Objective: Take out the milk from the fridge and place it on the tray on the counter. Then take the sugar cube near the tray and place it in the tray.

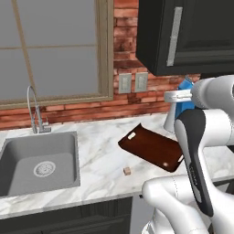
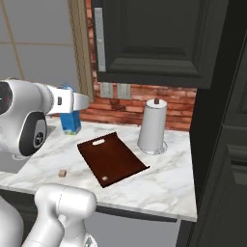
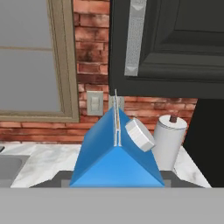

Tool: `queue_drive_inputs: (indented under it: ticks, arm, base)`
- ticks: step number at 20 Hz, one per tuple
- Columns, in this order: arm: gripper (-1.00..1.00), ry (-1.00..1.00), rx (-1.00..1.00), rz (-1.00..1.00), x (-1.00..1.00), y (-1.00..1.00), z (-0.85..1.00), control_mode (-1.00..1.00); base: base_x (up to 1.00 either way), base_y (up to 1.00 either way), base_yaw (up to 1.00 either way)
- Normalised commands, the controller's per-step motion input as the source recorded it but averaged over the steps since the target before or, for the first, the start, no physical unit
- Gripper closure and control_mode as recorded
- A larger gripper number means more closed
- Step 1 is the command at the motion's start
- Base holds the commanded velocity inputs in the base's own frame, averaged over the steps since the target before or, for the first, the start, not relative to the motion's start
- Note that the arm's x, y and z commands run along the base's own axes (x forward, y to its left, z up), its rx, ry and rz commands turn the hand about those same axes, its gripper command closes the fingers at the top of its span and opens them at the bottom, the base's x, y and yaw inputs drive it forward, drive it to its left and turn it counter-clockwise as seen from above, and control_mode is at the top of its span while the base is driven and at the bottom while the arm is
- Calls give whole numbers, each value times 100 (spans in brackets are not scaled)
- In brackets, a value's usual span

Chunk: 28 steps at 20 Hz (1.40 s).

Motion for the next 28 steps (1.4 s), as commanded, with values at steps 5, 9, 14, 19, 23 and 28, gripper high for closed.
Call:
queue_drive_inputs:
  ticks: [5,9,14,19,23,28]
  arm:
    - [100,0,0,0,0,0,0,100]
    - [100,0,0,0,0,0,0,100]
    - [100,0,0,0,0,0,0,100]
    - [100,0,0,0,0,0,0,100]
    - [100,0,0,0,8,-3,-5,-100]
    - [100,2,0,4,5,-2,-65,-100]
  base:
    - [0,0,-1]
    - [-8,0,-1]
    - [-47,0,0]
    - [-13,-1,0]
    - [11,0,0]
    - [0,0,0]
